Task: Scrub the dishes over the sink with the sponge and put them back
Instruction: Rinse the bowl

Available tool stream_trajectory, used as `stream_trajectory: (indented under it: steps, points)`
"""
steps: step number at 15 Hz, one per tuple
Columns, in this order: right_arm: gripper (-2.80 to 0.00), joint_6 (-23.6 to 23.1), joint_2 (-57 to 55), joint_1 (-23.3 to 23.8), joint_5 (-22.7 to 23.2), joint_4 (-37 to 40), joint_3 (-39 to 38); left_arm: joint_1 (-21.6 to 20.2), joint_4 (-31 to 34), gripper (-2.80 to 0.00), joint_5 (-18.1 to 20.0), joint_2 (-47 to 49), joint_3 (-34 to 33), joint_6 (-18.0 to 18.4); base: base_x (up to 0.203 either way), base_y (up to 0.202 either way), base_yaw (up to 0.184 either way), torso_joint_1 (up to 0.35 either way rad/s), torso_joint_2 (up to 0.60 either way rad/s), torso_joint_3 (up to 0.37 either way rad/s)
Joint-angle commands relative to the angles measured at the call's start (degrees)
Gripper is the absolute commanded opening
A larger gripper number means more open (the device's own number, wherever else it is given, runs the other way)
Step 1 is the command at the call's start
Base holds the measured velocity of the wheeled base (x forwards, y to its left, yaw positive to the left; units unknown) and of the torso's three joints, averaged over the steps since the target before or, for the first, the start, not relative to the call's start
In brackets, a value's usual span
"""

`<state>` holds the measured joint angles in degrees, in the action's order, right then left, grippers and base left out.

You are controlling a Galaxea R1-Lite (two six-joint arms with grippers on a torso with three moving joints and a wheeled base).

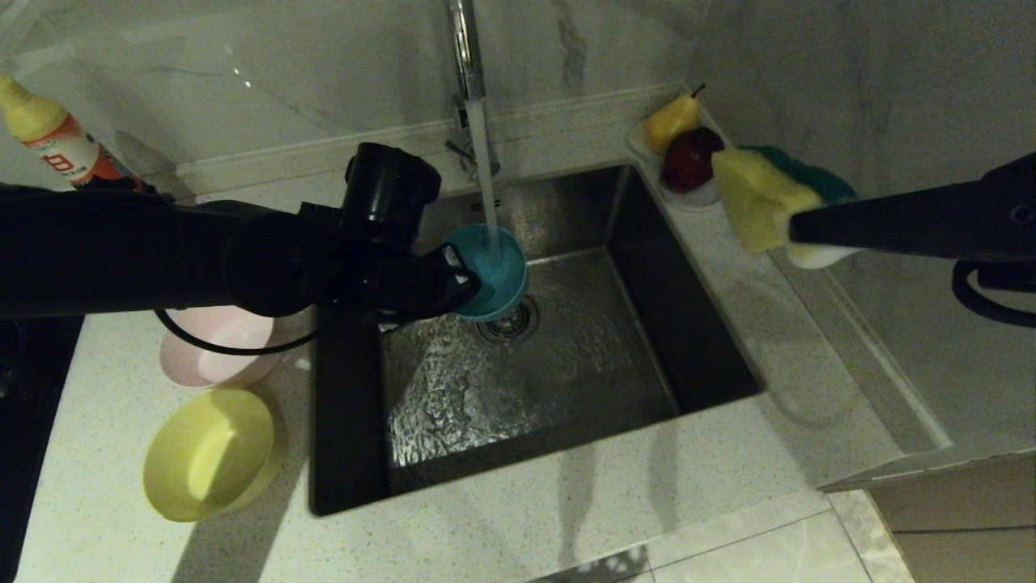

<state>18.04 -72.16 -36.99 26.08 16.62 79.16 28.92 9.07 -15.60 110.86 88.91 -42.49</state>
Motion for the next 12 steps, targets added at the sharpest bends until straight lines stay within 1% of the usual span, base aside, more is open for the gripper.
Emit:
stream_trajectory:
  steps: [1,5,12]
  points:
    - [-2.80,0.1,-0.3,0.1,0.3,0.1,-0.5,0.0,0.2,-2.80,-0.4,2.5,2.7,-0.3,0.000,0.000,0.000,0.000,0.00,0.000]
    - [-2.80,0.0,-0.3,0.0,1.4,0.0,-0.8,-0.1,1.3,-2.80,-0.4,1.7,2.6,-0.3,0.000,0.000,0.000,0.000,0.00,0.000]
    - [-2.80,0.0,-0.7,0.0,1.5,0.0,0.1,-0.2,1.5,-2.80,-0.7,0.1,1.6,-0.5,0.000,0.000,0.000,0.000,0.00,0.000]
